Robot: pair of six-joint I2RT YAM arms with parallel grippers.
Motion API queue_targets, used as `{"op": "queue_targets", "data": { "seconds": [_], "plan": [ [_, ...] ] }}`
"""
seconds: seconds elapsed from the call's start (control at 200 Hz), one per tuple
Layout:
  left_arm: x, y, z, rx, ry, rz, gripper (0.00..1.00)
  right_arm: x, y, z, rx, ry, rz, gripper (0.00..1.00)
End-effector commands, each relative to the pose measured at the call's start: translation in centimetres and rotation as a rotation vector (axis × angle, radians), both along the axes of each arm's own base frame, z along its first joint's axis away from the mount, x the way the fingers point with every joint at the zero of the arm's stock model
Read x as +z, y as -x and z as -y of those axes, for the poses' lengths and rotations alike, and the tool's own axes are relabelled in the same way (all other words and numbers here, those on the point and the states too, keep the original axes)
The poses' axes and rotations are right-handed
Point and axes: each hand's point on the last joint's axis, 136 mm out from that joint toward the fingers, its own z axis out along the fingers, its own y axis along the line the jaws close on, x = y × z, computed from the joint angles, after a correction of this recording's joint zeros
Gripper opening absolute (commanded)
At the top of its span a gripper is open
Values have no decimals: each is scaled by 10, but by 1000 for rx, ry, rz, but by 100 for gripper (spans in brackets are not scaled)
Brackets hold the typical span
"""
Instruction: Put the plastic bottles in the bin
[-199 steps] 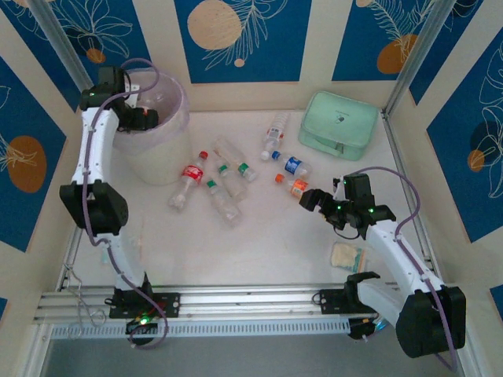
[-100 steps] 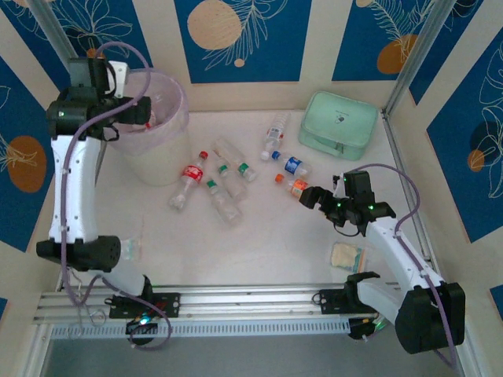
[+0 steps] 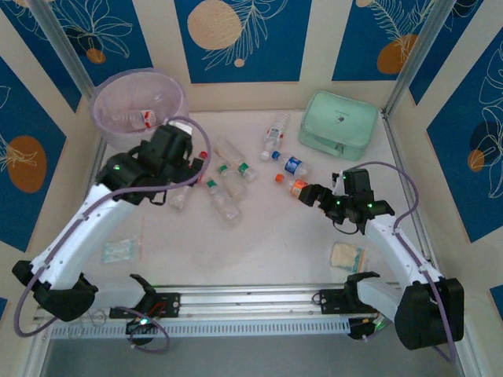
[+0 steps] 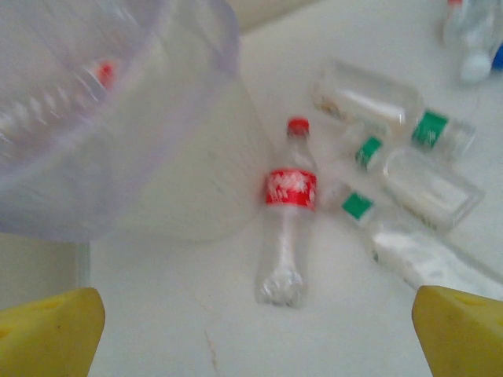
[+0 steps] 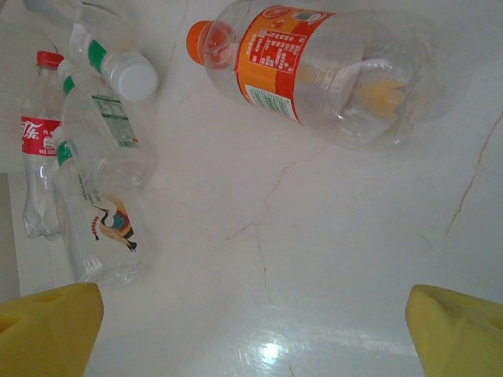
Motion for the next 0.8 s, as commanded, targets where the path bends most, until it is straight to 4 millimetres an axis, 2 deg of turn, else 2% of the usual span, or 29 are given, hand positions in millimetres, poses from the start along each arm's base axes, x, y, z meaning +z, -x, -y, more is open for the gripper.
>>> {"op": "queue_targets", "data": {
  "seconds": [0.0,0.07,0.185,0.32,0.485,0.615,0.795],
  "plan": [
    [-51,3,19,-7,14,-93,100,7,-7,-4,0,-35,12,99],
    [-85,5,30,-27,12,-153,100,4,-7,-4,0,-33,2,99],
    [-125,-1,25,23,-61,-177,97,1,-6,-3,-2,-28,-6,99],
    [-154,-21,16,79,-161,-161,84,1,-5,-5,11,-36,-10,99],
    [-190,-46,5,134,-199,-186,70,0,-2,-5,27,-27,-18,99],
    [-215,-59,-6,163,-207,-213,68,0,2,-3,29,-10,-19,99],
    [-239,-74,-16,199,-205,-251,69,0,4,0,25,0,-16,99]
  ]
}}
